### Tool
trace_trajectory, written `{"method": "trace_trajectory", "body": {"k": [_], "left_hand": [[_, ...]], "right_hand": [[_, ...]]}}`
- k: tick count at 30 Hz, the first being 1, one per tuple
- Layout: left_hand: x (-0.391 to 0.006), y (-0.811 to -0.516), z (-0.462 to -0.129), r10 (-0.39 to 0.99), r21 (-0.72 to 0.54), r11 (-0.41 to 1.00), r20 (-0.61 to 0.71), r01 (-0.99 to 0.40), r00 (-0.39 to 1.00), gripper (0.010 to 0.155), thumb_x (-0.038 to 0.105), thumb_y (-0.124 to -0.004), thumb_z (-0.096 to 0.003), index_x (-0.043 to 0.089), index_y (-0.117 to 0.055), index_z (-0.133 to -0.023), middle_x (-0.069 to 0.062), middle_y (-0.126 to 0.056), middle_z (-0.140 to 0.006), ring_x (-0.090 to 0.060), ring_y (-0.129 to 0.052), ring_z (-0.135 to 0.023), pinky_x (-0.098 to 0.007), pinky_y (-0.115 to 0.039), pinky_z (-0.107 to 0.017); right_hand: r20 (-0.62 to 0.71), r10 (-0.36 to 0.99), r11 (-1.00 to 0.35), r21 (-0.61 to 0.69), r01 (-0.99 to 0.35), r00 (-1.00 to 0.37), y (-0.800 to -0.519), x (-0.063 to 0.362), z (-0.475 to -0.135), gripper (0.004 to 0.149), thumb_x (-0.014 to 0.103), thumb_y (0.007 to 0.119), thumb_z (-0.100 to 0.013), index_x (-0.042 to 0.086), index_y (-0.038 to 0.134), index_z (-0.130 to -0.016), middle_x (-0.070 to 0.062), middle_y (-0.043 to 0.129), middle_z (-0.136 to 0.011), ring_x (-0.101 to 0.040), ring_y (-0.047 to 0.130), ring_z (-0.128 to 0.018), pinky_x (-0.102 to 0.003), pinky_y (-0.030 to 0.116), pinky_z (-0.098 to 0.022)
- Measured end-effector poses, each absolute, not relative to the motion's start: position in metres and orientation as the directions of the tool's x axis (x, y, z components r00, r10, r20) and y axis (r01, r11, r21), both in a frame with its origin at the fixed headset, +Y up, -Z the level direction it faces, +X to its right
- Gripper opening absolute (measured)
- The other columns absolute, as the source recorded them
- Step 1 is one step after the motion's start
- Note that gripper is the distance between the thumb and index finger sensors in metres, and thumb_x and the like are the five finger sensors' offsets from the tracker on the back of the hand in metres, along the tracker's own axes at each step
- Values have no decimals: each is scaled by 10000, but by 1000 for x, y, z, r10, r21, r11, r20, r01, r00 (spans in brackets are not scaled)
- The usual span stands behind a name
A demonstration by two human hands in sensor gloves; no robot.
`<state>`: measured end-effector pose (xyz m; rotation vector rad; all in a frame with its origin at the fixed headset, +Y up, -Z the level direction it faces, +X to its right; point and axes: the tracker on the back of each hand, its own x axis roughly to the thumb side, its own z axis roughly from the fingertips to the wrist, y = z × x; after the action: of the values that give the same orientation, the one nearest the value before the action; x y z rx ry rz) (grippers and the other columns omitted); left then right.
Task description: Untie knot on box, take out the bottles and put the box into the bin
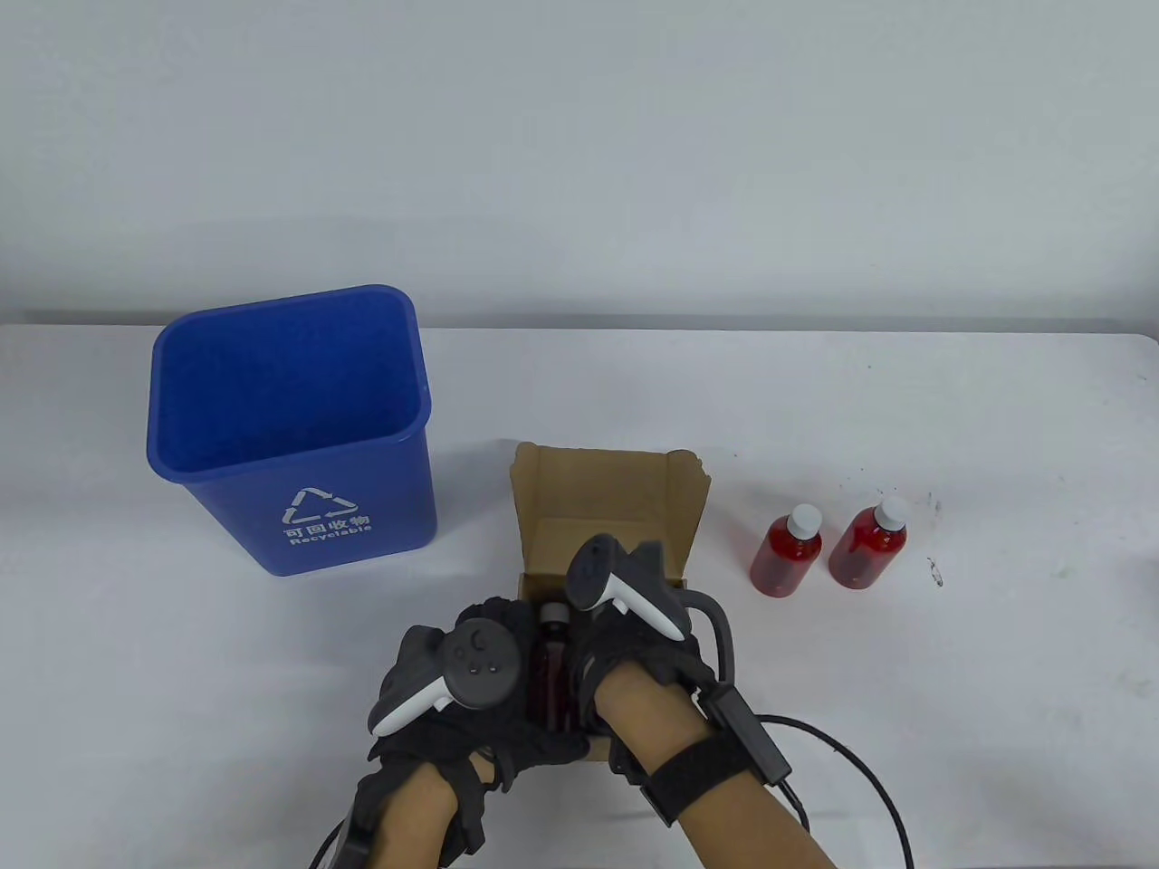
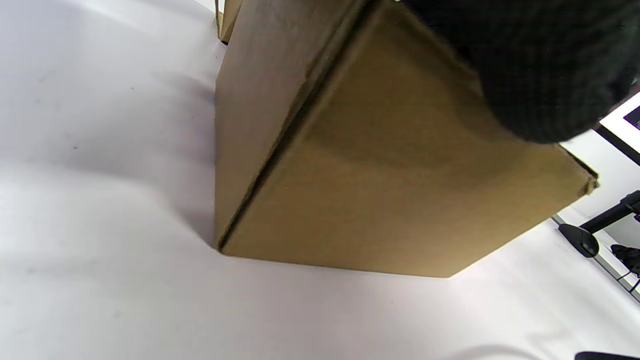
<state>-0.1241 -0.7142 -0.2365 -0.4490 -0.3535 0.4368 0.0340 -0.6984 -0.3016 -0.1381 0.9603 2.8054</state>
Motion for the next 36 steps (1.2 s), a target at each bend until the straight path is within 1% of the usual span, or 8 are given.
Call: {"method": "trace_trajectory", "body": {"k": [4, 8, 13, 16, 23, 25, 27, 36], "left_hand": [[-124, -715, -236, 485, -494, 805, 227, -329, 844, 1301, 738, -824, -360, 76, 63, -1044, -236, 51, -1100, -579, -6, -1040, -796, -143, -705], [-124, -715, -236, 493, -500, 799, 226, -334, 840, 1294, 736, -819, -365, 80, 70, -1039, -236, 42, -1102, -583, -20, -1041, -793, -160, -710], [-123, -716, -236, 499, -509, 792, 223, -336, 838, 1283, 722, -819, -376, 81, 76, -1034, -248, 16, -1105, -592, -54, -1042, -787, -192, -717], [-122, -716, -236, 497, -510, 793, 223, -334, 839, 1280, 718, -816, -381, 75, 79, -1032, -256, 11, -1103, -597, -63, -1040, -785, -201, -719], [-122, -716, -236, 506, -515, 786, 217, -342, 835, 1275, 712, -816, -386, 75, 82, -1028, -263, 10, -1100, -602, -68, -1038, -785, -206, -718], [-121, -716, -236, 505, -514, 786, 216, -343, 836, 1273, 708, -817, -389, 69, 79, -1029, -272, 7, -1097, -605, -72, -1036, -785, -207, -716], [-120, -716, -236, 502, -510, 790, 216, -342, 838, 1267, 710, -811, -392, 68, 74, -1031, -273, 3, -1098, -608, -75, -1036, -785, -210, -717], [-120, -716, -236, 501, -499, 795, 216, -346, 838, 1263, 706, -813, -391, 64, 63, -1035, -277, -10, -1099, -611, -92, -1035, -785, -223, -716]], "right_hand": [[-179, 22, -775, 618, -130, -984, -709, 30, -311, 804, 477, 736, -494, -41, 399, -1009, -299, 435, -999, -483, 770, -788, -521, 736, -514], [-205, -31, -752, 649, -112, -978, -718, 26, -319, 798, 473, 736, -494, -49, 414, -1004, -302, 453, -993, -480, 780, -788, -531, 749, -509], [-243, -76, -725, 679, -113, -967, -729, 30, -330, 778, 462, 751, -492, -47, 446, -995, -290, 498, -977, -446, 849, -739, -498, 810, -465], [-247, -126, -697, 711, -91, -961, -739, 30, -336, 788, 480, 745, -497, -55, 439, -988, -282, 508, -964, -439, 851, -715, -485, 827, -465], [-242, -258, -679, 734, -3, -935, -752, 22, -345, 775, 509, 761, -488, -51, 506, -959, -268, 597, -912, -427, 890, -654, -485, 847, -440], [-271, -244, -712, 701, -18, -931, -754, 20, -344, 764, 478, 790, -487, -75, 538, -951, -296, 619, -896, -461, 894, -631, -526, 835, -420], [-274, -242, -687, 726, -35, -931, -755, 20, -346, 760, 469, 787, -491, -78, 529, -952, -301, 610, -898, -465, 887, -641, -533, 829, -425], [-244, -239, -703, 711, -6, -940, -753, 22, -343, 756, 498, 772, -487, -52, 533, -948, -270, 619, -895, -432, 892, -640, -494, 833, -421]]}}
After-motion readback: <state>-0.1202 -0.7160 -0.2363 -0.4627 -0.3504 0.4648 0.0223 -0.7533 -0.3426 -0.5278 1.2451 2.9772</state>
